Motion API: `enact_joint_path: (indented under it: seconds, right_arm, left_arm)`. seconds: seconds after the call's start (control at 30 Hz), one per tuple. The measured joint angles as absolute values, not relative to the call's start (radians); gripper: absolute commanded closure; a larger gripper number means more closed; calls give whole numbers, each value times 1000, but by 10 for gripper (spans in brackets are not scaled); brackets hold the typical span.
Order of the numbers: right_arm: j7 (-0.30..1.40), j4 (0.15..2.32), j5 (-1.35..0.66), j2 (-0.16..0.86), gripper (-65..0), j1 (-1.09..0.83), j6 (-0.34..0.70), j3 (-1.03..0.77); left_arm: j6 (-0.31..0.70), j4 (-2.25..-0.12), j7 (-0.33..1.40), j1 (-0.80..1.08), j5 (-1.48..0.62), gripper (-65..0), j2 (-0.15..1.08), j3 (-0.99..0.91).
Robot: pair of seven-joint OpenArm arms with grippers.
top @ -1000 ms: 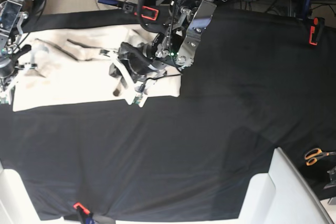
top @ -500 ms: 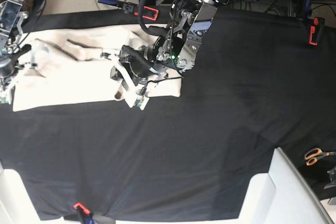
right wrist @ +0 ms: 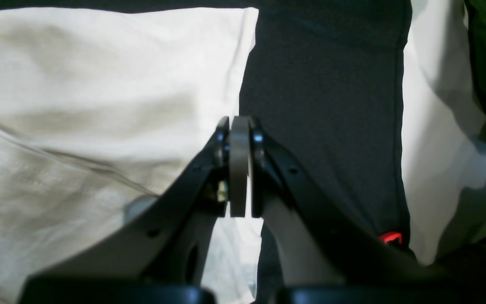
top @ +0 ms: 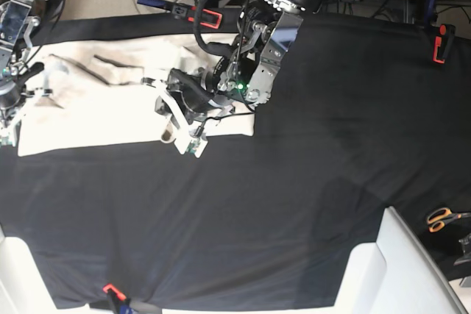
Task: Fold the T-shirt properly
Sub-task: 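Lay the folded end down with the left gripper and press it flat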
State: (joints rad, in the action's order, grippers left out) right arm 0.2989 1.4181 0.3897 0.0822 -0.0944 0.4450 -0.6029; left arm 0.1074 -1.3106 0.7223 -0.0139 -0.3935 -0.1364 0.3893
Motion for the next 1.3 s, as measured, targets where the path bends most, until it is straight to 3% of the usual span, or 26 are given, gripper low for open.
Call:
enact_joint_path:
  seconds: [0.17, 0.23, 0.47, 0.63, 0.67, 0.73, 0.83, 1.0, 1.13, 1.3]
  right_arm:
    - [299, 1418, 390, 82, -2, -94, 445, -603]
    - [299, 1418, 390, 82, -2, -95, 445, -603]
    - [299, 1418, 390, 83, -3, -95, 445, -602]
    - [299, 1418, 390, 83, -3, -94, 445, -602]
    - [299, 1418, 390, 83, -3, -95, 445, -602]
    - [299, 1418, 390, 82, -3, -95, 445, -602]
    - [299, 1419, 389, 82, -3, -94, 445, -602]
    - [299, 1419, 389, 82, -3, -95, 445, -602]
    - [298, 1418, 389, 80, -3, -95, 445, -602]
    - [299, 1418, 390, 82, -3, -95, 445, -602]
  left_arm:
    - [108, -1303, 724, -22, -391, -364, -138, 390]
    - [108, -1302, 725, -42, -393, -402, -139, 392]
    - [107, -1289, 723, -107, -398, -411, -136, 443]
    - [112, -1240, 725, -194, -637, -403, -144, 513]
    - [112, -1236, 725, -213, -674, -397, -142, 514]
    - [106, -1253, 722, -233, -703, -293, -133, 512]
    - [61, -1342, 723, -211, -709, 0, -89, 511]
    - [-173, -1466, 731, -120, -704, 0, 53, 513]
    - [-259, -1527, 727, -42, -706, 0, 88, 513]
    - [-264, -1524, 828, 0, -714, 0, 78, 518]
